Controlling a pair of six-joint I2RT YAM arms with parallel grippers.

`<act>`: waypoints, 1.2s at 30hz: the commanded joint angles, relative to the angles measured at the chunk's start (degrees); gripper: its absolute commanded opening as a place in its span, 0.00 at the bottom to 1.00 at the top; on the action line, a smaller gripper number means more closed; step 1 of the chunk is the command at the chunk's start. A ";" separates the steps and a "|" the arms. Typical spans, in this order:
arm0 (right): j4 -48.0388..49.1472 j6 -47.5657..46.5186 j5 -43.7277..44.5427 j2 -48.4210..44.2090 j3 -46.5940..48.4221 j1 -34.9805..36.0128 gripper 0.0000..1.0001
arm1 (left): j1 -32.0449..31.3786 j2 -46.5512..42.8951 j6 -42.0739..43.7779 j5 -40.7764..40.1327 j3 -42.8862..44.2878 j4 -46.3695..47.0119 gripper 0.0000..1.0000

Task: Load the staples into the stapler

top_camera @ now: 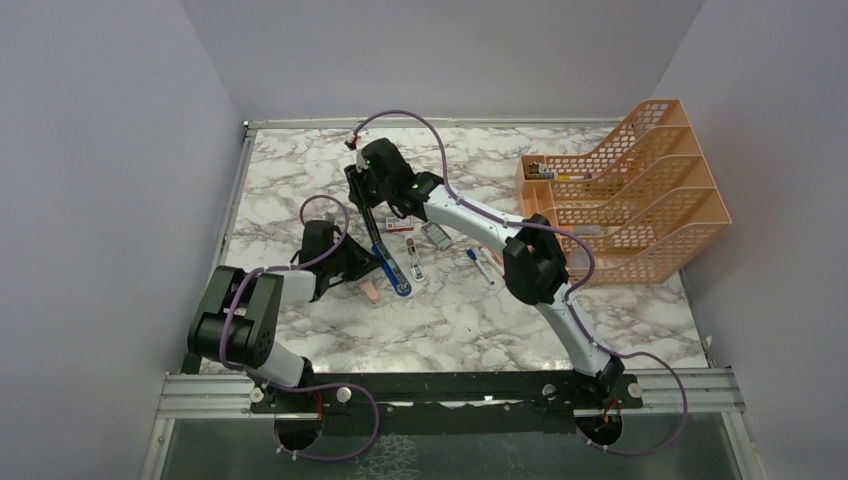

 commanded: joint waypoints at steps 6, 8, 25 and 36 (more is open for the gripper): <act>4.42 3.03 1.58 -3.38 0.18 0.64 0.39 | -0.57 5.09 1.91 -0.64 0.44 1.74 0.10; 4.56 2.71 1.16 -4.34 -1.23 0.90 0.39 | -0.57 5.78 1.76 -2.17 0.06 1.70 0.06; 6.28 5.82 6.06 -20.52 -27.72 5.07 0.38 | -0.57 9.16 -0.39 -9.08 -0.95 1.74 0.04; 6.42 5.53 4.82 -24.94 -36.76 6.52 0.38 | -0.57 10.23 -0.23 -10.68 -0.86 1.74 0.05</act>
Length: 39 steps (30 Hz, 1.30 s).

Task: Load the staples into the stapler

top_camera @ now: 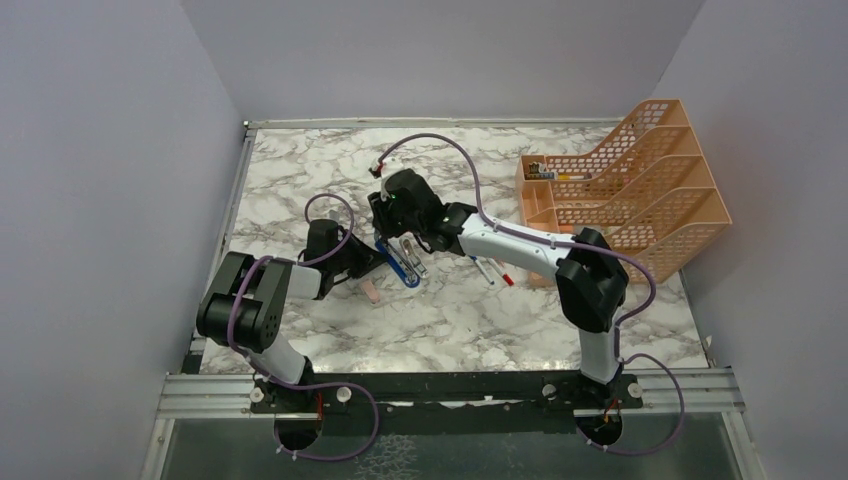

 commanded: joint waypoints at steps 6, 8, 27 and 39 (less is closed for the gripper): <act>-0.72 2.50 -3.85 -3.16 -8.16 3.33 0.38 | 0.17 4.03 2.38 -10.89 -1.30 -6.73 0.05; -0.90 2.94 -4.07 -3.76 -9.55 3.63 0.38 | 0.17 3.75 2.37 -10.94 -1.42 -6.82 0.05; -10.50 9.55 -1.54 1.98 -8.79 5.77 0.38 | 0.17 0.39 2.39 -8.94 -1.64 -7.85 0.08; -21.47 14.29 -0.52 11.96 0.79 5.77 0.37 | 0.26 -9.96 2.94 -14.29 -2.23 -15.38 0.11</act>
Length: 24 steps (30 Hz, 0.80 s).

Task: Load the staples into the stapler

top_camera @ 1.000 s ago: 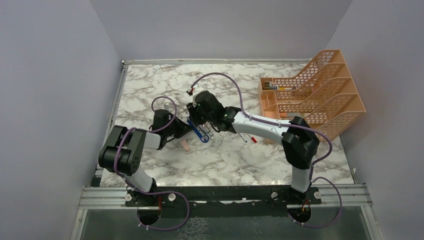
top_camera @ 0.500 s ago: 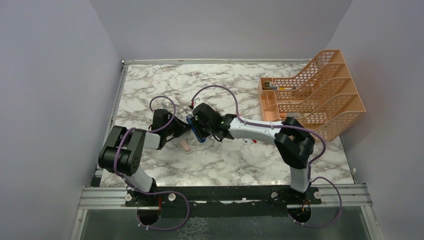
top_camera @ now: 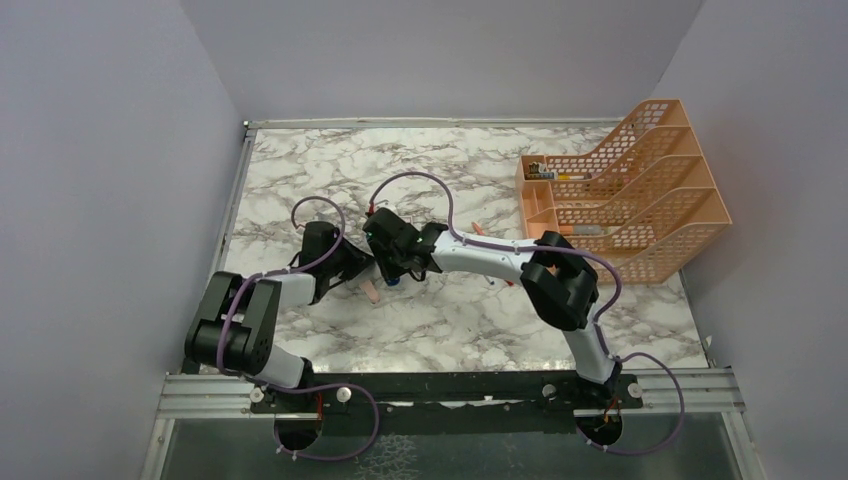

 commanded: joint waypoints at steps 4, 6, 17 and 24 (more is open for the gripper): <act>-6.28 3.26 -2.47 5.89 2.33 0.70 0.37 | 0.07 -8.25 3.50 -10.01 -0.83 -12.38 0.11; -5.43 3.13 -2.07 4.76 2.46 0.70 0.37 | 0.10 -9.83 4.11 -10.62 -0.41 -13.71 0.11; -3.70 2.73 1.86 -1.49 7.90 -0.22 0.65 | 0.26 -18.25 6.92 -14.35 2.63 -21.62 0.17; 1.62 2.41 5.09 -10.79 0.82 -2.34 0.66 | 0.28 -23.58 8.59 -13.19 3.99 -24.80 0.29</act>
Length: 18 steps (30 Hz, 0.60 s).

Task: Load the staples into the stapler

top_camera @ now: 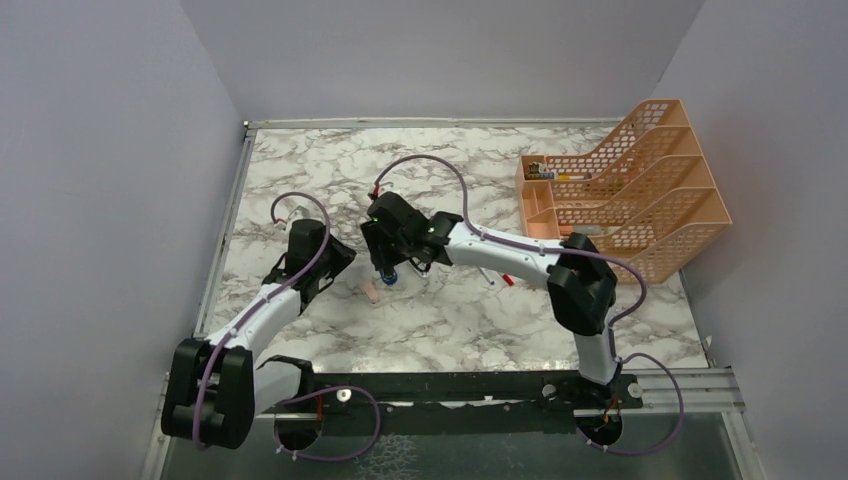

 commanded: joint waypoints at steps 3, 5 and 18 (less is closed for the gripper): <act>4.85 -1.90 5.16 -8.99 -5.31 -3.51 0.66 | 0.26 -5.39 3.40 3.88 3.16 -2.72 0.40; 4.23 -3.91 5.21 -8.51 -5.22 -4.90 0.67 | 0.26 -6.10 3.99 6.35 4.23 -2.88 0.49; 0.18 -17.00 -4.21 1.37 2.56 -7.65 0.66 | 0.26 -6.59 6.79 16.28 6.67 -5.41 0.79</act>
